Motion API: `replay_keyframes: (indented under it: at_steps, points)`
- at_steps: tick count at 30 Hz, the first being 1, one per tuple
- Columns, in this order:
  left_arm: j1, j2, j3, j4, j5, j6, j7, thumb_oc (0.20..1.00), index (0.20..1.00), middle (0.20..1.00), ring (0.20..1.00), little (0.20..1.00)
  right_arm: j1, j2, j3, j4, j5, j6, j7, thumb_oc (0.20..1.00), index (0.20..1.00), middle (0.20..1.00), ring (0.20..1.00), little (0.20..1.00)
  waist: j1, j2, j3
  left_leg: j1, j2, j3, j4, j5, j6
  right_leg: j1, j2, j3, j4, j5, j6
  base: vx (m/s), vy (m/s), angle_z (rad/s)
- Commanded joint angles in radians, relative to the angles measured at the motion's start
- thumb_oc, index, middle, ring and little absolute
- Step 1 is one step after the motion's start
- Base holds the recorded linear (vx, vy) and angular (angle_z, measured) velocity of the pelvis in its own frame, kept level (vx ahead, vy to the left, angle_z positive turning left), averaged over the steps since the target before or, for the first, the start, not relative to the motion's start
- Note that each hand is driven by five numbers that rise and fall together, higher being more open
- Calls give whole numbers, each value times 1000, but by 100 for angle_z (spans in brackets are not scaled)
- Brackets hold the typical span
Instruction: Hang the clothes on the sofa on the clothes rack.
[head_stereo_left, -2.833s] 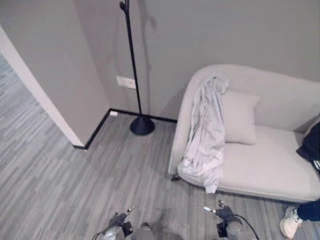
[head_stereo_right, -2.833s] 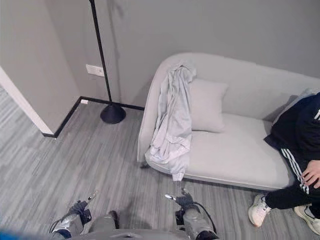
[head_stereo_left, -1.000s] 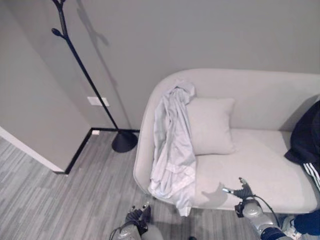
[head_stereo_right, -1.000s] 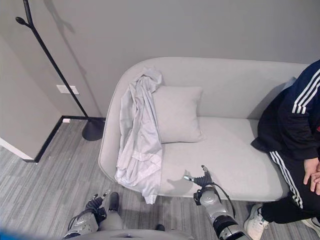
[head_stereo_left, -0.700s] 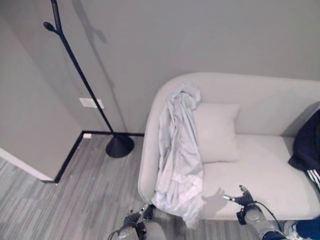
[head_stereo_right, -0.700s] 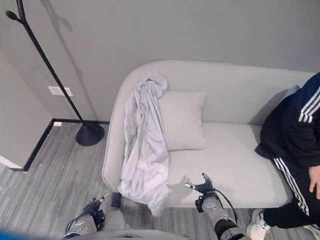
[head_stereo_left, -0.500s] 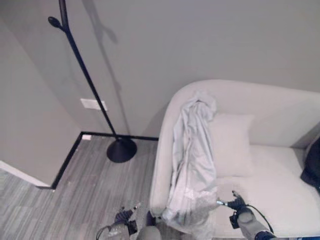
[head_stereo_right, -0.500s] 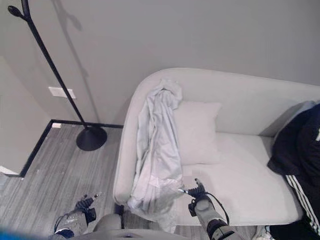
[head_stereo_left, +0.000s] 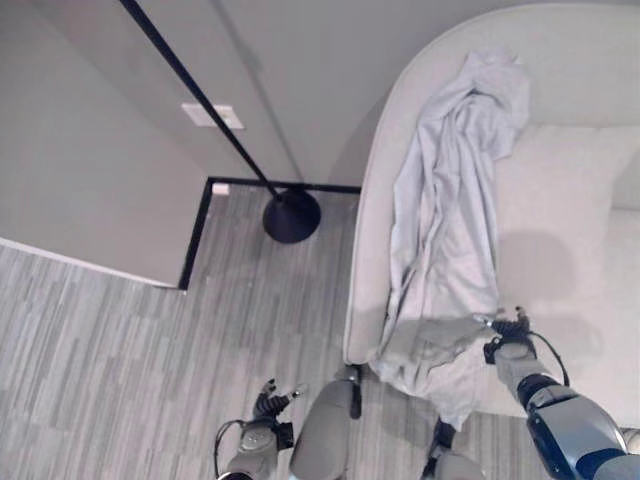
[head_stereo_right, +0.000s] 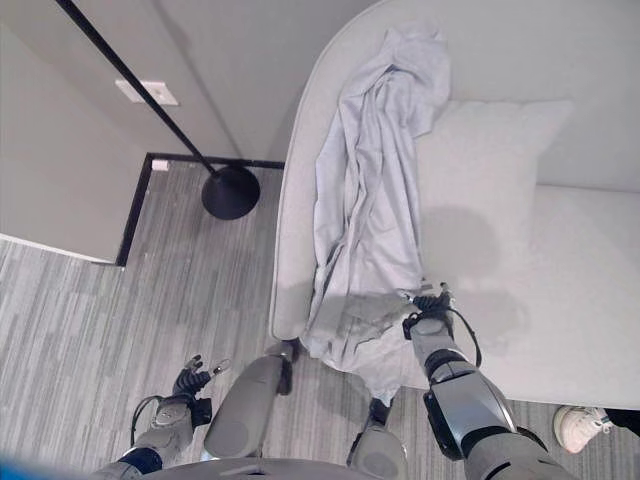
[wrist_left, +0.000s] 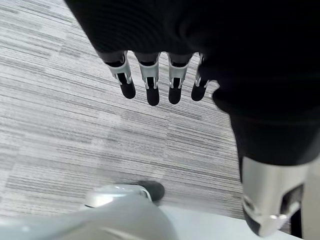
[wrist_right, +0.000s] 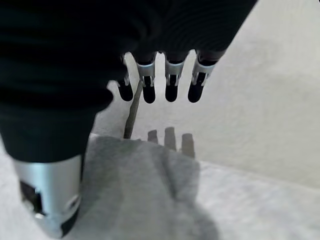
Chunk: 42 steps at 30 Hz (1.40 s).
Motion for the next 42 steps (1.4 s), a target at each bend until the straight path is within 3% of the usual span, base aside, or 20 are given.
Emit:
replay_keyframes:
  at_steps: [1,5,8,9,10,13,20,24,31,32,33,34,42]
  points:
    - [6,-7,-68,-9,36,-36,26,1000,1000,1000,1000,1000,-5,-68,-15,-34,64,-42,-42,1000,1000,1000,1000,1000,19,35,-11,-203,61,-58,183,-61,-71,2,-44,-9,59,-49,-28,31,106,-2]
    - [-7,9,-111,-93,29,-51,30,1000,1000,1000,1000,1000,-58,-50,-41,4,153,-53,-25,1000,1000,1000,1000,1000,44,65,14,-287,31,-54,215,-82,-54,-44,-69,-33,54,-27,-12,25,113,11]
    - [-15,11,-112,-109,16,-53,26,1000,1000,1000,1000,1000,-63,-39,-39,-11,181,-60,-9,1000,1000,1000,1000,1000,49,69,18,-312,22,-53,220,-86,-48,-59,-73,-41,52,-22,-9,35,57,6]
    - [-22,15,-113,-132,-1,-53,22,1000,1000,1000,1000,1000,-74,-17,-38,-30,213,-70,6,1000,1000,1000,1000,1000,54,68,25,-332,17,-55,241,-121,-56,-63,-81,-45,49,-31,-6,80,42,7]
    - [-26,14,-112,-135,-7,-51,22,1000,1000,1000,1000,1000,-84,-8,-35,-37,224,-72,11,1000,1000,1000,1000,1000,57,70,28,-341,13,-55,242,-124,-54,-67,-83,-50,48,-27,-4,87,73,1]
    - [-48,7,-113,-122,-17,-35,28,1000,1000,1000,1000,1000,-119,109,32,-117,274,-94,38,1000,1000,1000,1000,1000,63,56,41,-367,-1,-50,251,-138,-39,-92,-86,-58,59,-11,-1,14,57,1]
    - [-65,-4,-121,-104,5,-23,42,1000,1000,1000,1000,1000,-111,213,224,-245,132,-63,81,1000,1000,1000,1000,1000,54,35,61,-387,-1,-53,265,-141,-32,-108,-83,-68,69,-3,1,0,1,0]
    - [-70,-3,-116,-105,24,-15,59,1000,1000,1000,1000,1000,-112,239,315,-344,73,-57,105,1000,1000,1000,1000,1000,46,11,68,-387,6,-59,265,-139,-33,-118,-79,-67,77,1,1,-10,-20,-4]
    - [-82,4,-135,-112,33,-16,74,1000,1000,1000,1000,1000,-176,251,359,-314,38,-36,115,1000,1000,1000,1000,1000,52,-3,79,-393,11,-73,270,-137,-37,-112,-66,-73,79,-8,-3,-6,-16,-1]
    - [-87,5,-140,-108,37,-12,73,1000,1000,1000,1000,1000,-190,251,358,-288,43,-30,120,887,887,887,887,887,54,-6,81,-395,10,-77,271,-136,-38,-110,-64,-74,78,-9,-4,-13,-38,-1]
    - [-91,5,-144,-102,40,-10,74,1000,1000,1000,1000,1000,-198,251,361,-266,45,-23,121,297,297,297,297,297,56,-7,81,-397,9,-78,272,-136,-38,-110,-62,-74,78,-10,-5,-10,-38,0]
    - [-100,2,-148,-89,40,-8,73,1000,1000,1000,1000,1000,-207,253,357,-229,48,-14,125,200,200,200,200,200,58,-9,82,-400,7,-80,273,-136,-39,-110,-60,-76,78,-12,-6,-8,-39,3]
    - [-130,-2,-146,-32,45,3,69,1000,1000,1000,1000,1000,-181,217,306,-152,158,-12,168,200,200,200,200,200,69,-15,72,-393,4,-91,266,-128,-41,-93,-51,-85,72,-17,-3,-5,-24,5]
